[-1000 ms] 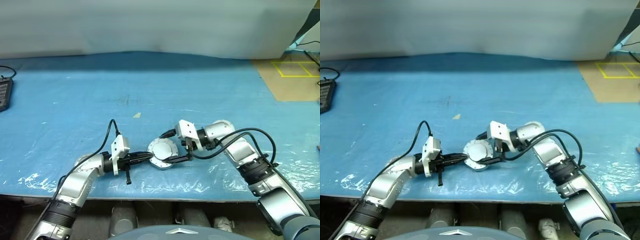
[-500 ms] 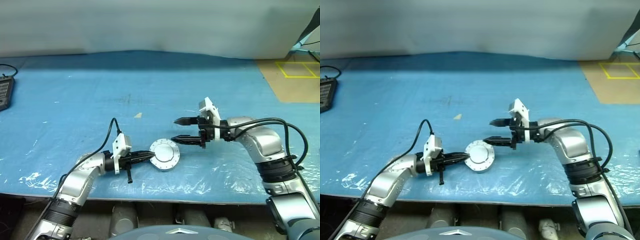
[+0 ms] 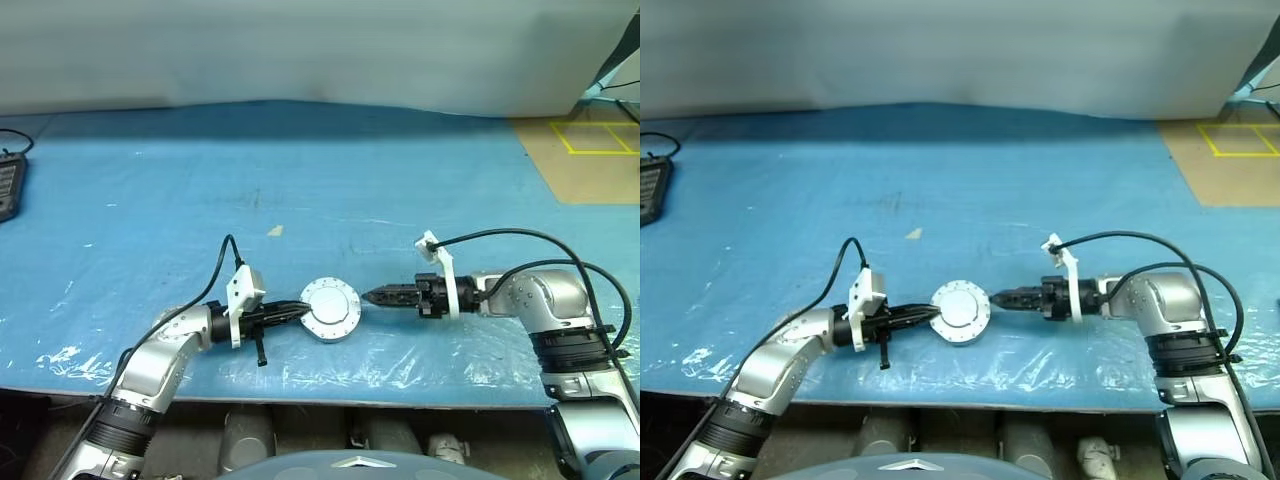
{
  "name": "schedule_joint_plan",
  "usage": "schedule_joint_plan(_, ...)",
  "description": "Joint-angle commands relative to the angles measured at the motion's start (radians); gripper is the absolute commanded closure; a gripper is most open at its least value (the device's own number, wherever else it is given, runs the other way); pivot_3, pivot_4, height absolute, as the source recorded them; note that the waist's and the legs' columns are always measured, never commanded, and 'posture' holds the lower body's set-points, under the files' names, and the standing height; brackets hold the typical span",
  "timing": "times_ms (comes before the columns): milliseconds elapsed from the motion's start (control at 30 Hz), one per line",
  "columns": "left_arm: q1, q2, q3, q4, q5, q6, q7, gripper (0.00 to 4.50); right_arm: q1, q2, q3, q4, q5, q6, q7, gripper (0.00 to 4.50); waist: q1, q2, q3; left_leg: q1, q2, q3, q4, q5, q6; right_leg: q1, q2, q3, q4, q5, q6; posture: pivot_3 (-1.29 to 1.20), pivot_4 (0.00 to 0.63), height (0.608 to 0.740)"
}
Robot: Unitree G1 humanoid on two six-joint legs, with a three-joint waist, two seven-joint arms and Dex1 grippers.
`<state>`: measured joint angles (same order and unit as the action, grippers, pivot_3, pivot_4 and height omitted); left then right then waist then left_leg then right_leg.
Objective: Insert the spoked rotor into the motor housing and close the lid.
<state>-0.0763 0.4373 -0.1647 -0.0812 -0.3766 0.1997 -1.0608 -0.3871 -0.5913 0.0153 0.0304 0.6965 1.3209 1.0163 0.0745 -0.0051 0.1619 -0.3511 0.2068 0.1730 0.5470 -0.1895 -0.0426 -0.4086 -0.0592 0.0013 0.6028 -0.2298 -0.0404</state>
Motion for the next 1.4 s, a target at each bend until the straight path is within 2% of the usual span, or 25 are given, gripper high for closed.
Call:
schedule_joint_plan(33,0.007,0.003,-0.001,-0.019,-0.001,-0.001,0.008,4.5,0.025,0.029,0.011,-0.005,0.026,0.029,-0.029,0.02,-0.001,0.0,0.0,0.0,0.0,0.0,0.0,0.0,0.0,0.0,0.0,0.0,0.0,0.0,0.0,0.0,0.15,0.74)
schedule_joint_plan(300,0.016,0.001,-0.002,-0.009,0.003,-0.015,0.009,4.5,0.007,0.152,-0.038,0.039,0.049,0.059,-0.129,0.02,-0.003,0.0,0.0,0.002,0.0,0.0,0.0,0.0,0.0,0.001,0.0,0.0,0.001,0.0,0.0,0.0,0.15,0.74)
schedule_joint_plan(400,0.015,-0.001,-0.003,0.003,0.006,-0.025,0.006,4.5,-0.009,0.179,-0.069,0.075,0.055,0.063,-0.159,0.63,-0.003,0.0,0.0,0.001,0.0,0.0,0.0,0.0,-0.001,0.001,0.0,0.0,0.001,0.0,0.0,0.0,0.15,0.74)
schedule_joint_plan(567,0.019,-0.001,-0.002,0.027,0.012,-0.048,-0.003,4.5,-0.013,0.174,-0.102,0.093,0.089,0.072,-0.159,2.36,-0.001,0.001,0.0,0.001,0.0,0.0,0.0,0.001,-0.001,0.001,0.0,0.0,0.001,0.0,0.0,0.0,0.15,0.74)
schedule_joint_plan(833,0.022,-0.007,-0.006,0.063,0.021,-0.083,-0.011,4.5,-0.024,0.176,-0.122,0.112,0.107,0.076,-0.179,2.36,0.0,0.001,0.0,0.001,0.0,0.0,0.0,0.001,-0.001,0.001,0.0,0.0,0.001,0.0,0.0,0.0,0.15,0.74)
schedule_joint_plan(1000,0.025,-0.009,-0.003,0.083,0.025,-0.108,-0.008,4.5,-0.025,0.172,-0.112,0.128,0.1,0.063,-0.179,3.41,0.001,0.001,-0.001,0.002,0.0,0.0,0.0,0.001,-0.001,0.001,0.0,0.0,0.001,0.0,0.0,0.0,0.15,0.74)
schedule_joint_plan(1133,0.021,-0.029,0.041,0.106,0.018,-0.104,0.059,4.5,-0.042,0.182,-0.131,0.15,0.102,0.058,-0.191,3.42,0.002,0.001,-0.001,0.002,0.0,0.0,0.001,0.001,-0.001,0.002,-0.001,0.0,0.002,0.0,0.0,0.0,0.15,0.74)
schedule_joint_plan(1233,-0.006,-0.071,0.113,0.108,-0.042,-0.043,0.148,4.5,-0.074,0.21,-0.187,0.193,0.119,0.068,-0.222,3.42,0.001,0.001,-0.001,0.002,0.0,0.0,0.002,0.001,-0.001,0.002,0.0,0.0,0.003,0.0,0.0,0.0,0.15,0.74)
schedule_joint_plan(1400,-0.062,-0.178,0.251,0.07,-0.214,0.098,0.296,4.5,-0.16,0.304,-0.375,0.317,0.153,0.065,-0.366,3.42,-0.004,0.001,0.0,0.0,-0.001,0.0,0.004,0.001,-0.002,0.0,0.0,0.0,0.004,0.0,0.0,0.0,0.15,0.74)
